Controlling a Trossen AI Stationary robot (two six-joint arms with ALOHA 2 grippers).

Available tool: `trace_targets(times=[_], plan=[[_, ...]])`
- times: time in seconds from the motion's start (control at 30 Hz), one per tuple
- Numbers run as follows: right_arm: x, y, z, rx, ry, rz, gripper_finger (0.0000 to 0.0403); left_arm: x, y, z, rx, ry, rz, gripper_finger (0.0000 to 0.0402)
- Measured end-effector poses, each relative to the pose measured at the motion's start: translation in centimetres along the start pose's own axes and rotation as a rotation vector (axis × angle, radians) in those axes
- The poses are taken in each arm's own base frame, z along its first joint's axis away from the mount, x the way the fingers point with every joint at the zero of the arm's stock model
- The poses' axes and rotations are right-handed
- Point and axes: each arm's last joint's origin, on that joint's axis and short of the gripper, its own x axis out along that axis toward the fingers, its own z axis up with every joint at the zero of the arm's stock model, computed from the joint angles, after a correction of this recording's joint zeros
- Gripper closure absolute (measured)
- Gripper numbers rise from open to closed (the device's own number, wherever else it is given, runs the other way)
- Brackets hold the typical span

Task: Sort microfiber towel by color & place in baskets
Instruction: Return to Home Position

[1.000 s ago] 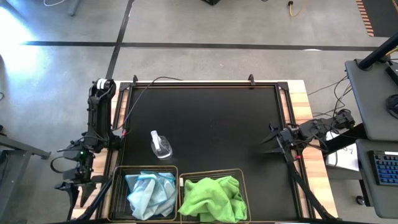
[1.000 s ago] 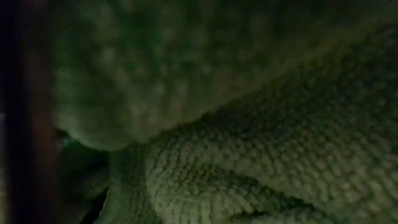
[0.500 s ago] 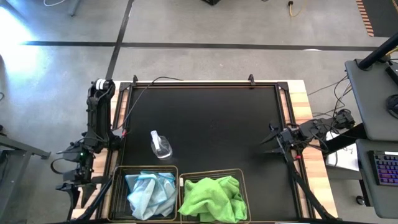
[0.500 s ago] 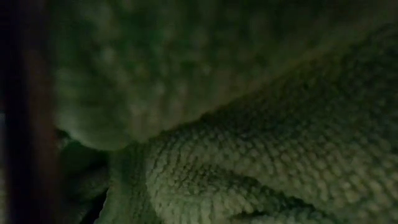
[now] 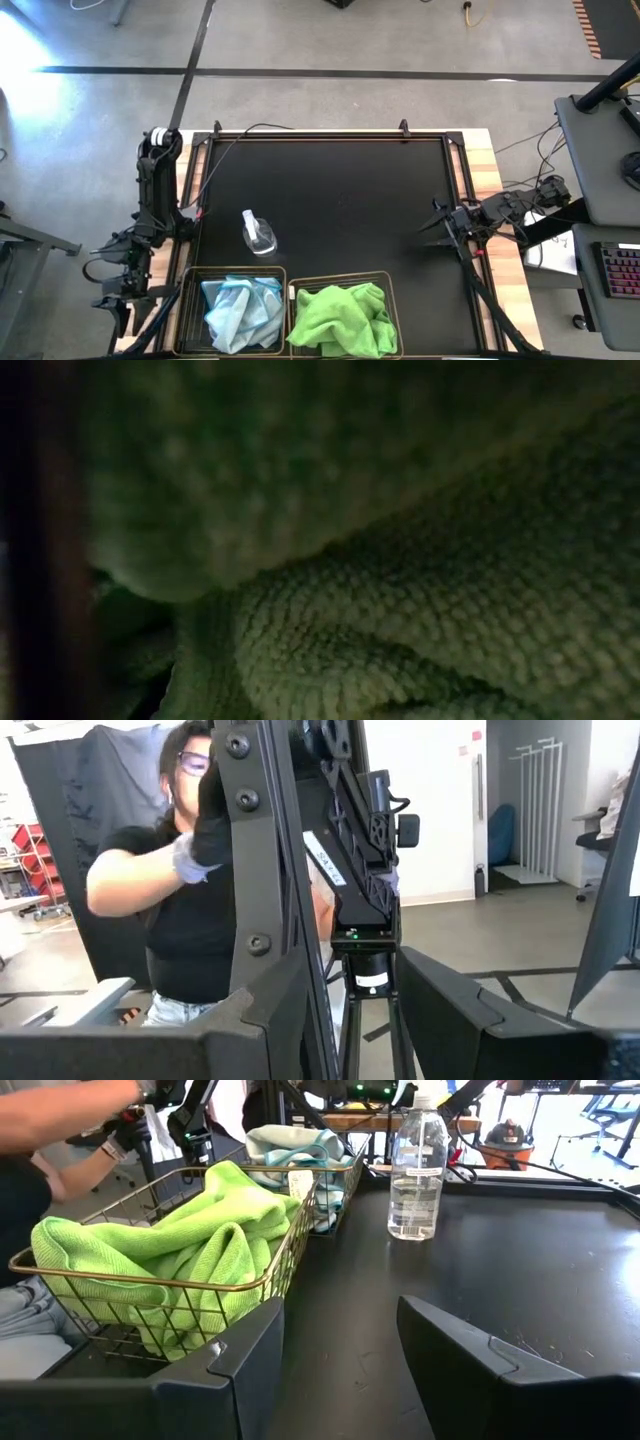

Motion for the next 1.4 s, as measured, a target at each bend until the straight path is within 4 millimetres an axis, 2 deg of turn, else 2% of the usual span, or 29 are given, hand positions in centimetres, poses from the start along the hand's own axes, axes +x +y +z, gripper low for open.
trace_targets(times=[0.2,0.5,0.7,1.1,1.4], plan=[[0.0,0.0,0.0,0.000,0.000,0.000,0.0211,0.2,1.0,-0.1,-0.002,-0.002,0.028,0.0263],[0.0,0.0,0.0,0.000,0.001,0.000,0.0211,0.4,3.9,-0.2,-0.003,-0.013,0.071,0.0263],[0.0,0.0,0.0,0.000,0.000,0.000,0.0211,0.0,6.1,-0.4,0.093,0.019,0.151,0.0263],[0.0,0.0,0.0,0.000,0.001,0.000,0.0211,-3.1,11.6,-0.6,-0.090,0.052,0.591,0.0263],[0.0,0.0,0.0,0.000,0.001,0.000,0.0211,-5.6,13.5,-0.8,-0.085,0.090,0.822,0.0263]])
